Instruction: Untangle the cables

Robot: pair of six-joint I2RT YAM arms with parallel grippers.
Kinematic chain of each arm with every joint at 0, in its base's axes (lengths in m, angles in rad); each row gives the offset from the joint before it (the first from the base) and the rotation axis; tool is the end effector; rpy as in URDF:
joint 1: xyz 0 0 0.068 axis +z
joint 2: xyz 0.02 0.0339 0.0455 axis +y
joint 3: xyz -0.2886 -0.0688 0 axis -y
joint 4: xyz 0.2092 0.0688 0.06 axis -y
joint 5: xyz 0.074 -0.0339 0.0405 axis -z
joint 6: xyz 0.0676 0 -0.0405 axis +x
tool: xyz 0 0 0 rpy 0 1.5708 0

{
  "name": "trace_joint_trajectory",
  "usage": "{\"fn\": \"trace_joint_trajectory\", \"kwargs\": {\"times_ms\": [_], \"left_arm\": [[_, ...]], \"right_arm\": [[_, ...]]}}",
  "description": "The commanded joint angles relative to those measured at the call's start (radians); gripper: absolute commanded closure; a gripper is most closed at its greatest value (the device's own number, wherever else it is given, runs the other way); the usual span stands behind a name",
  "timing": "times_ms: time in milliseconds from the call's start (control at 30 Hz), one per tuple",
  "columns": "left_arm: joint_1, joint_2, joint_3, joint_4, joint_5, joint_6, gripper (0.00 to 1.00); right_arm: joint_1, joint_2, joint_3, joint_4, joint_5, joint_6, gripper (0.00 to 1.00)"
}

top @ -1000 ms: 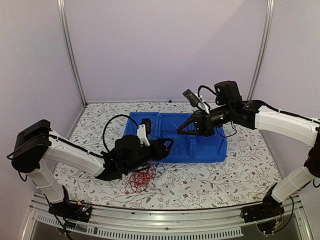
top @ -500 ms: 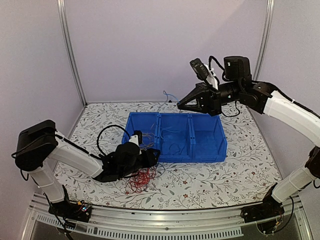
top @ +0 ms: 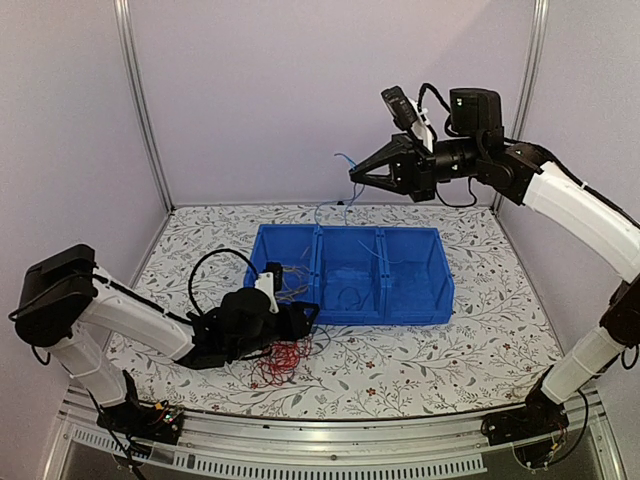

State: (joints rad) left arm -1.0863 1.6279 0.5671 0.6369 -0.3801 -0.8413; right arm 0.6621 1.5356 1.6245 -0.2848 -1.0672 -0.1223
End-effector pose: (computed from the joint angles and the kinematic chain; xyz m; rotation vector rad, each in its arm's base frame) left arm 0.1692 -0.2676 0.1921 -0.0023 2.0700 -0.8643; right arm 0.2140 0.2419 0.4595 -1.3840 1.2310 1.3137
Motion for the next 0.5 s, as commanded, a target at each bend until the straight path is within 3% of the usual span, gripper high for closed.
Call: {"fn": "trace_joint_trajectory", "kwargs": {"times_ms": [0,200,467], "left_arm": [[-0.056,-0.093,-0.008,0.009,-0.018,0.122,0.45],[-0.110,-0.185,-0.020,-0.075,-0.061,0.181,0.45],[-0.138,-0.353,-0.114,-0.170,-0.177,0.144,0.45]], "right_arm": [[-0.016,0.048,-0.008,0.014,0.031,-0.013,1.00],[-0.073,0.122,-0.077,0.074,0.036,-0.027,1.00],[-0.169,0.277,-0.140,0.121,0.004,-0.025,1.00]]}}
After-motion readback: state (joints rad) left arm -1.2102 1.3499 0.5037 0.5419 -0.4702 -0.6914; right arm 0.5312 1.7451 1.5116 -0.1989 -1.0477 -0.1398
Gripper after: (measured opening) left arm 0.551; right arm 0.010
